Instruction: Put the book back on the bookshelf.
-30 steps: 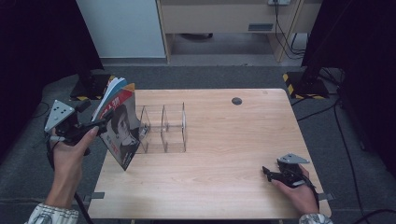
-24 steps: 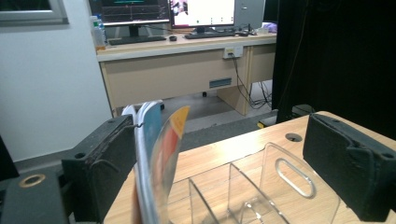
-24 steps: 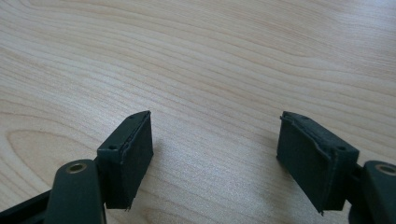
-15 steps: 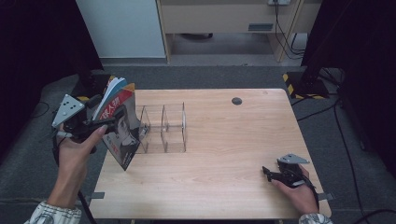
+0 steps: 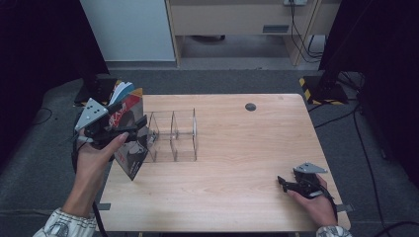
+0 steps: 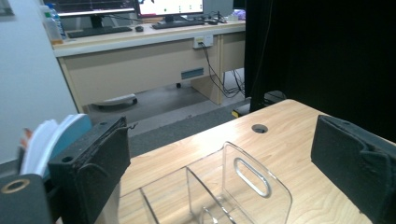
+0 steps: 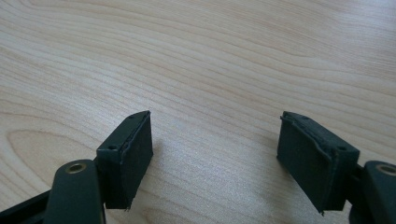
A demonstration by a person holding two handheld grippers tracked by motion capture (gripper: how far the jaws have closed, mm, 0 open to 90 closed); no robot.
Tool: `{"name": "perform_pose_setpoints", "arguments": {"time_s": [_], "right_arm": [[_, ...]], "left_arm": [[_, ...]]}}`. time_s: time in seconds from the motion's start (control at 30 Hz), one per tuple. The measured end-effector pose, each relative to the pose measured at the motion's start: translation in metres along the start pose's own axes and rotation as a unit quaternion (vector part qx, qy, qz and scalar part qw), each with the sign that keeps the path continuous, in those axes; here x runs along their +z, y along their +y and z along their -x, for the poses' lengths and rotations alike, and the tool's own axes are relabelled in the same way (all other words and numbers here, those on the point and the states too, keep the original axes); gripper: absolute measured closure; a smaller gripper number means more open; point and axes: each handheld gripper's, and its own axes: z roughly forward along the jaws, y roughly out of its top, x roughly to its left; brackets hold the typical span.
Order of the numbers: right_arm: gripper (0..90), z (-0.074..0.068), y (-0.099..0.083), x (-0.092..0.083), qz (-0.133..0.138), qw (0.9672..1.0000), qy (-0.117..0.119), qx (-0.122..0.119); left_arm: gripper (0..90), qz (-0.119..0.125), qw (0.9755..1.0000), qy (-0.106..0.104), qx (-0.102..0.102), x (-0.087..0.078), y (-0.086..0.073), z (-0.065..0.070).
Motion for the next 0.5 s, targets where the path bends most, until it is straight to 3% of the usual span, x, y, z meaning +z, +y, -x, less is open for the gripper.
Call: {"name": "perform_pose_setpoints", "arguments": {"time_s": [0.5], "right_arm": [[24.6,-0.001,0.000,0.000,-0.001,1.0000,0.001,-0.003]], "left_arm": [[3.4,-0.027,0.9992,-0.028,-0.002,0.024,-0.017,0.020]]}}
